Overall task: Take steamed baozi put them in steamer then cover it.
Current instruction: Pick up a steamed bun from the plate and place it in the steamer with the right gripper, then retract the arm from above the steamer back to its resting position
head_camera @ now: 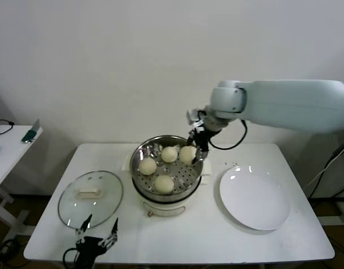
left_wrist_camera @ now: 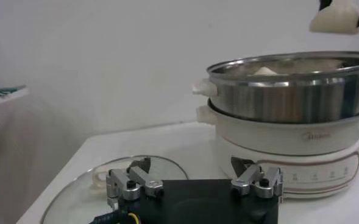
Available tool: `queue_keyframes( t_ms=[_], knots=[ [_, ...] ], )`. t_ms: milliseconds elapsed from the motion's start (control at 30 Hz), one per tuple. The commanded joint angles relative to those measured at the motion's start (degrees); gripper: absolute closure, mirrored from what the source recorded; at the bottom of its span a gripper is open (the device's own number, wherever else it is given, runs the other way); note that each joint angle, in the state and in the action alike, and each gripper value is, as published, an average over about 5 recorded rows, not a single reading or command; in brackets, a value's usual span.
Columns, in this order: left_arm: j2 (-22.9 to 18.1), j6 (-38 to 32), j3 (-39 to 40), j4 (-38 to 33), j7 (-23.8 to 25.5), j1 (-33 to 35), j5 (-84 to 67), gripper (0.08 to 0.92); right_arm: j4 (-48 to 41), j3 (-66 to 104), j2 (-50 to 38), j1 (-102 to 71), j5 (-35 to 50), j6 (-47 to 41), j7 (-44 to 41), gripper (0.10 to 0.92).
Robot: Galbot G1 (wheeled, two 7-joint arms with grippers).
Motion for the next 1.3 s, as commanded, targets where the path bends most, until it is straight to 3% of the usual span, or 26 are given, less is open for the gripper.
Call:
queue_keyframes(
  t_ms=[33, 733, 933, 1133, 1233, 1300],
  knots=[
    [-0.13, -0.23, -0.07, 0.60, -0.04, -0.04, -0.06, 0.177, -6.83, -0.01, 8.90, -8.33, -3.29, -1.84, 2.04, 0.330],
    [0.03, 0.07, 0.05, 1.21, 0.06, -0.48, -0.22, 0.177, -10.00, 0.07, 7.67, -11.75, -7.95, -0.60, 2.39, 0.328],
    [0.17, 0.79, -0.37, 0.60, -0.02, -0.23, -0.87, 0.177, -9.62, 2.75, 5.89, -9.70, -3.61, 2.22, 1.08, 0.222],
    [0.78, -0.02, -0.55, -0.01, 0.00, 0.21, -0.76, 0.177, -8.55, 4.65, -1.10, -3.58, 6.04, 6.71, -4.72, 0.203],
    [0.78, 0.06, -0.71, -0.14, 0.03, 0.03, -0.44, 0.177, -6.65, 8.50, -6.57, -4.78, 9.70, 6.15, 0.49, 0.203],
    [0.66, -0.23, -0.91, -0.10, -0.10, -0.20, -0.31, 0.177, -4.44, 15.09, -11.00, -10.29, 11.82, 5.88, 10.75, 0.202]
  ],
)
